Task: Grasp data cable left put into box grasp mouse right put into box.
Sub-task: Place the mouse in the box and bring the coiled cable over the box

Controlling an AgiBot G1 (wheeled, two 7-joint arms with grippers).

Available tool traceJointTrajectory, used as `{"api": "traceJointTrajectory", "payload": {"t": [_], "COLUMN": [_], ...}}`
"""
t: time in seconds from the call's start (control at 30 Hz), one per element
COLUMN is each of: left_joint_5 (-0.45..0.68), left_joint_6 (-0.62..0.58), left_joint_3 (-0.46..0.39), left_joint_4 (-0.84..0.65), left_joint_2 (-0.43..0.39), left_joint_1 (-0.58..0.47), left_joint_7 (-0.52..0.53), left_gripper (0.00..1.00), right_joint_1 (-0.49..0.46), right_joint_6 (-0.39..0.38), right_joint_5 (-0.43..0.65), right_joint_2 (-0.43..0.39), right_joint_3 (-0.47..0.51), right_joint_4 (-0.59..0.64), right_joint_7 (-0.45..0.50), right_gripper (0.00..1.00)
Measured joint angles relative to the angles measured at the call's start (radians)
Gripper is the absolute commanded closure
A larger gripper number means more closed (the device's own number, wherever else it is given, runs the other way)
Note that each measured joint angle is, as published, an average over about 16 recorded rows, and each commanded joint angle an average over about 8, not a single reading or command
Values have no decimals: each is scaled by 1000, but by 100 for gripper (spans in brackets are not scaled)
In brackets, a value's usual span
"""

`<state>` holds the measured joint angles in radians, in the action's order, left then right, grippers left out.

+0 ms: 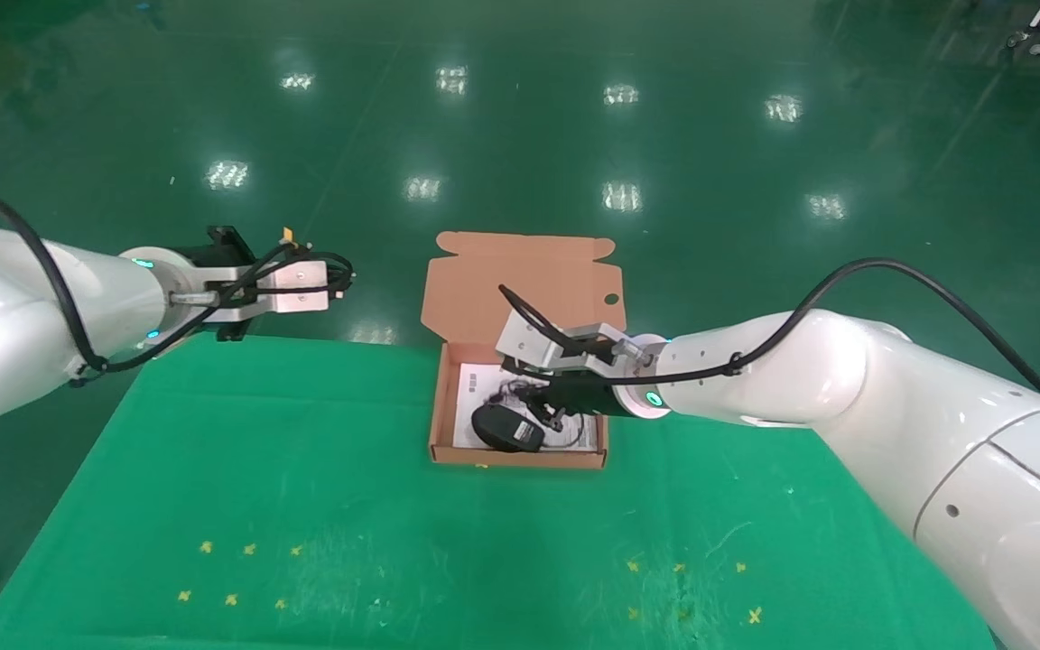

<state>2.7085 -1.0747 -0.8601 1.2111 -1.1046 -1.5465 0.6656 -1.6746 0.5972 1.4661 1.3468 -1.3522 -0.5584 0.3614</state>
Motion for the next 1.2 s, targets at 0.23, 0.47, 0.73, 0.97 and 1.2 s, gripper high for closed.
{"api": "traceJointTrajectory", "payload": {"t": [0.23, 0.47, 0.73, 0.97, 1.2], "left_joint_5": [-34, -61, -111, -220, -355], "left_joint_6": [98, 267, 474, 615, 706], "left_joint_3": [-3, -19, -58, -140, -268], "left_joint_4": [-42, -159, -351, -462, -492], "left_joint_2": [-35, -106, -204, -254, -267], "left_joint_1": [45, 104, 145, 157, 155], "left_joint_7": [-13, -48, -109, -154, -171], "left_gripper": [100, 100, 100, 100, 100], "right_joint_1": [-20, -60, -104, -138, -170], "right_joint_6": [-15, -22, -9, 15, 47], "right_joint_5": [11, 43, 106, 185, 274], "right_joint_2": [-56, -151, -278, -380, -460], "right_joint_3": [-1, -7, -29, -57, -80], "right_joint_4": [-42, -110, -236, -371, -498], "right_joint_7": [10, 34, 106, 209, 323], "right_gripper": [0, 0, 0, 0, 0]}}
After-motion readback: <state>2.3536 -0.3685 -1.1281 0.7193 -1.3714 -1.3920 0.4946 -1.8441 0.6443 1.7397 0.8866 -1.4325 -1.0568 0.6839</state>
